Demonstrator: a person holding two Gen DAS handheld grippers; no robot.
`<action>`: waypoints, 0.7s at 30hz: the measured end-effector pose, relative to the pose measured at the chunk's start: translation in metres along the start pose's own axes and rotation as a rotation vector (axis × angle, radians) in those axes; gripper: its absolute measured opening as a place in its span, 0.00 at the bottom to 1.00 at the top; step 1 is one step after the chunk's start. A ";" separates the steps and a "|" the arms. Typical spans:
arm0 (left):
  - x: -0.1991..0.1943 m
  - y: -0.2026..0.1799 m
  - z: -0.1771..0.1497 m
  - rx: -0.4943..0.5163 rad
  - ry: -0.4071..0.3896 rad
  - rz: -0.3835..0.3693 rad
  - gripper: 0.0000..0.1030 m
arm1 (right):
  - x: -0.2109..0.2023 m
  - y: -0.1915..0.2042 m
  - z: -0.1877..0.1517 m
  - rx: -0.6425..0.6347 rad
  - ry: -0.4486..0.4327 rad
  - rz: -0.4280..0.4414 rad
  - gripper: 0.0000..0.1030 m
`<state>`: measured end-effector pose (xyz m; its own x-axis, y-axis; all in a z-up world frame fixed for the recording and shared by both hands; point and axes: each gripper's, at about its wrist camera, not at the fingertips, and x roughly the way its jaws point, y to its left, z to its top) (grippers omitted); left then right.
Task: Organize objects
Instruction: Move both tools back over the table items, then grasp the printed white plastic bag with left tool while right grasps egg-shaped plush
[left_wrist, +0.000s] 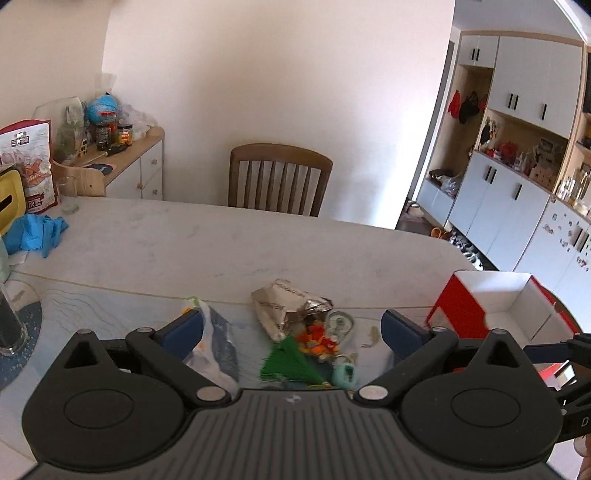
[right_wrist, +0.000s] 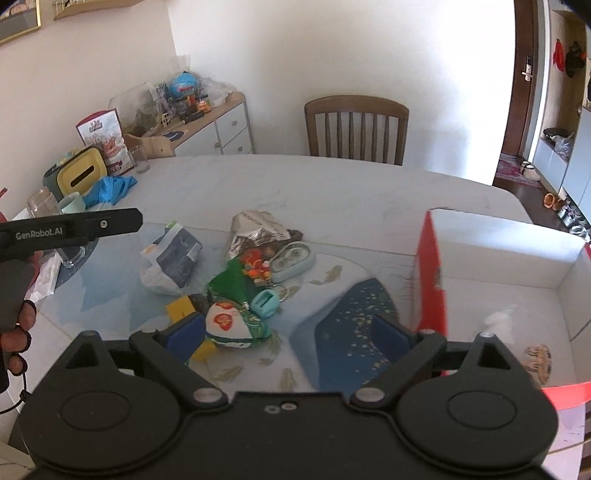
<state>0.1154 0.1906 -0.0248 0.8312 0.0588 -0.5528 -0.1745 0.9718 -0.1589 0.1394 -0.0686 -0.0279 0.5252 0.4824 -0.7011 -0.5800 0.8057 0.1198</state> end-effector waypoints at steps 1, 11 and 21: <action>0.003 0.003 -0.001 0.005 0.004 -0.004 1.00 | 0.004 0.003 0.001 -0.003 0.002 0.001 0.93; 0.039 0.030 -0.013 0.049 0.043 0.045 1.00 | 0.051 0.029 0.000 -0.015 0.065 0.000 0.91; 0.076 0.053 -0.011 0.037 0.048 0.120 1.00 | 0.094 0.043 0.003 -0.023 0.115 -0.033 0.90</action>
<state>0.1634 0.2443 -0.0841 0.7793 0.1652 -0.6045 -0.2509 0.9662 -0.0593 0.1652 0.0124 -0.0867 0.4702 0.4117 -0.7807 -0.5782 0.8120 0.0800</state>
